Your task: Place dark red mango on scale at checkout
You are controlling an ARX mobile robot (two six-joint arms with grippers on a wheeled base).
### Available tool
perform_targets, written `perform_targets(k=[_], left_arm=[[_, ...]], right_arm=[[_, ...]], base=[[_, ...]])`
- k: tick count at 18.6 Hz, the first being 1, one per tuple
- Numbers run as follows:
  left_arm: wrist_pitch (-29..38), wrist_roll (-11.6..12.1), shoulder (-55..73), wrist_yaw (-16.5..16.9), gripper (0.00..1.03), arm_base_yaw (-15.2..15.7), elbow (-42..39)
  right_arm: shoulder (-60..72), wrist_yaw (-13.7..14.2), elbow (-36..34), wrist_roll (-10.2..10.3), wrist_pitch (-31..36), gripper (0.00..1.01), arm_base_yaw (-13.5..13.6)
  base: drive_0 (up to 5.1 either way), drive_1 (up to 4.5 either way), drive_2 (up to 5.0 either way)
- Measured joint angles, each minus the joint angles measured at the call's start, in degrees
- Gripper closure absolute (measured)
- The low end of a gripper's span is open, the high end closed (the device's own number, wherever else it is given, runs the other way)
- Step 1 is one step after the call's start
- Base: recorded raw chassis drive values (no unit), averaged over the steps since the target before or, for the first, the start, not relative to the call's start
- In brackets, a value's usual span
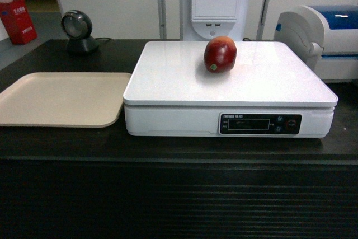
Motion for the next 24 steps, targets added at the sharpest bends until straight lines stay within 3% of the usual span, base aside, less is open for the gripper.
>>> perform_targets(k=[7,8,14,16,24], left_arm=[[-0.2,0.0,0.0,0.0,1.01,0.0,0.0],[-0.2,0.0,0.0,0.0,0.97,0.0,0.0],[-0.2,0.0,0.0,0.0,0.30,0.0,0.0],[-0.2,0.0,0.0,0.0,0.04,0.0,0.0],[-0.2,0.0,0.0,0.0,0.05,0.0,0.0]], right_arm=[[0.0,0.0,0.0,0.0,0.0,0.03,0.0],[0.0,0.0,0.0,0.0,0.0,0.03,0.0],[0.0,0.0,0.0,0.0,0.0,0.03,0.0],[0.0,0.0,0.0,0.0,0.0,0.03,0.0],[0.0,0.0,0.0,0.0,0.0,0.03,0.0]], base=[[0.0,0.00,0.0],[0.0,0.00,0.0],[0.0,0.00,0.0],[0.0,0.00,0.0],[0.0,0.00,0.0]])
